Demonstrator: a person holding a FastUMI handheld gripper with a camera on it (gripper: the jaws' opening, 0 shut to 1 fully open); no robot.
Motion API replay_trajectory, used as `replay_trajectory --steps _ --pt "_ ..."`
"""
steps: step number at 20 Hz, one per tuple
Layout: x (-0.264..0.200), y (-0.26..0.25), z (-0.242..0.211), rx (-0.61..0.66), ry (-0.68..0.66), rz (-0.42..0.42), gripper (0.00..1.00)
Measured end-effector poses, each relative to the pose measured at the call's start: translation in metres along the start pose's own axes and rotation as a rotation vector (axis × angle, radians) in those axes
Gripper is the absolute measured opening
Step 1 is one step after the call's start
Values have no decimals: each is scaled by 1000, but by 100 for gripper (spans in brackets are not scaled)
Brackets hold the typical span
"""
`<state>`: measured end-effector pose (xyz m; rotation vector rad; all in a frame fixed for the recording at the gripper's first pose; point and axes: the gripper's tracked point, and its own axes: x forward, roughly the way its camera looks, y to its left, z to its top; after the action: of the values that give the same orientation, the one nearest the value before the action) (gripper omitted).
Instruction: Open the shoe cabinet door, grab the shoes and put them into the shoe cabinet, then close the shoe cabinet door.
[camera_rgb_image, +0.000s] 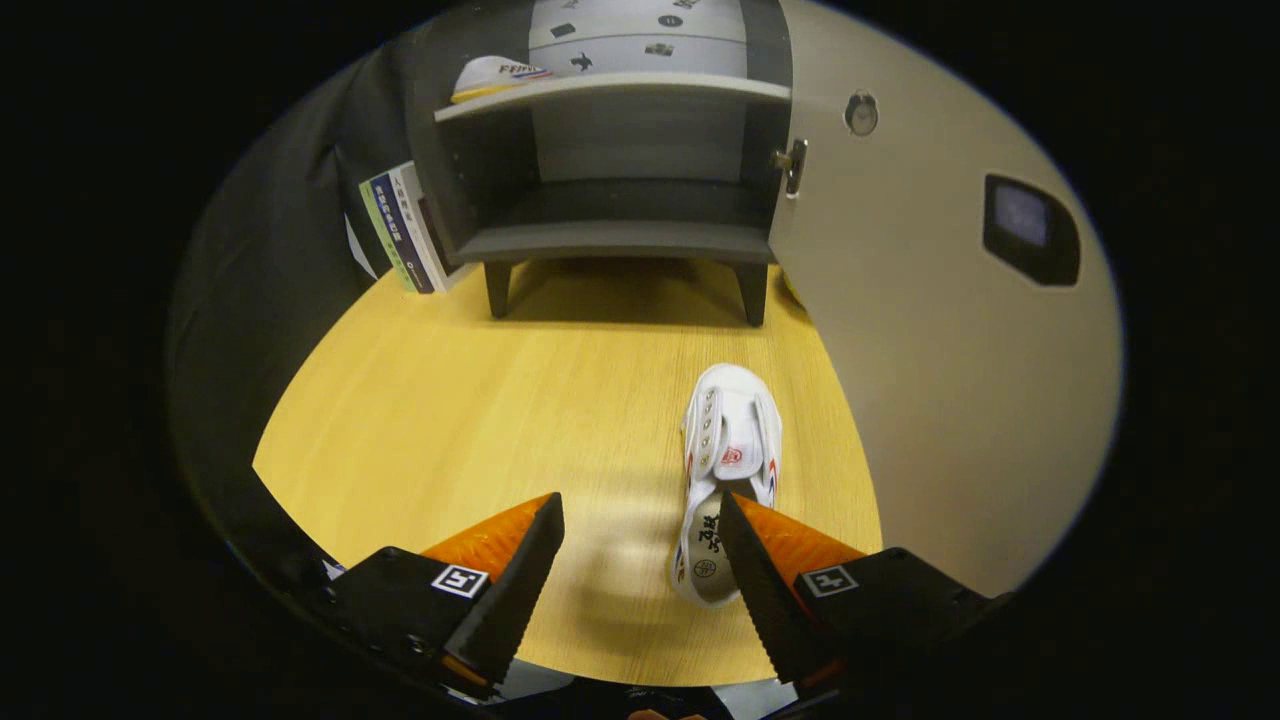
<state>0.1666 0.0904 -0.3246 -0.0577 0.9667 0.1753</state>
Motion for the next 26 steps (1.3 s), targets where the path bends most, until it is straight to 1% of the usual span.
replay_trajectory --steps 2,4,6,11,14,15,16,17,19,21,22,23,24,26 --pt "20 -3 -15 -10 55 2 98" --pt "35 -4 -20 -22 70 2 98" --pt "50 -10 -20 -21 76 -22 98" --pt "84 -11 -10 -36 50 -48 98" --pt "95 -14 1 -69 14 -86 98" --pt "99 -16 4 -75 8 -98 97" --pt "101 -19 4 -77 7 -107 93" --pt "103 -25 6 -74 1 -129 88" --pt "104 -38 9 -73 -6 -175 56" --pt "103 -39 10 -71 -7 -165 24" --pt "110 -39 9 -75 3 -143 17" --pt "103 -36 9 -74 2 -135 10" --pt "104 -37 7 -69 12 -125 7" --pt "104 -34 7 -55 12 -104 4"
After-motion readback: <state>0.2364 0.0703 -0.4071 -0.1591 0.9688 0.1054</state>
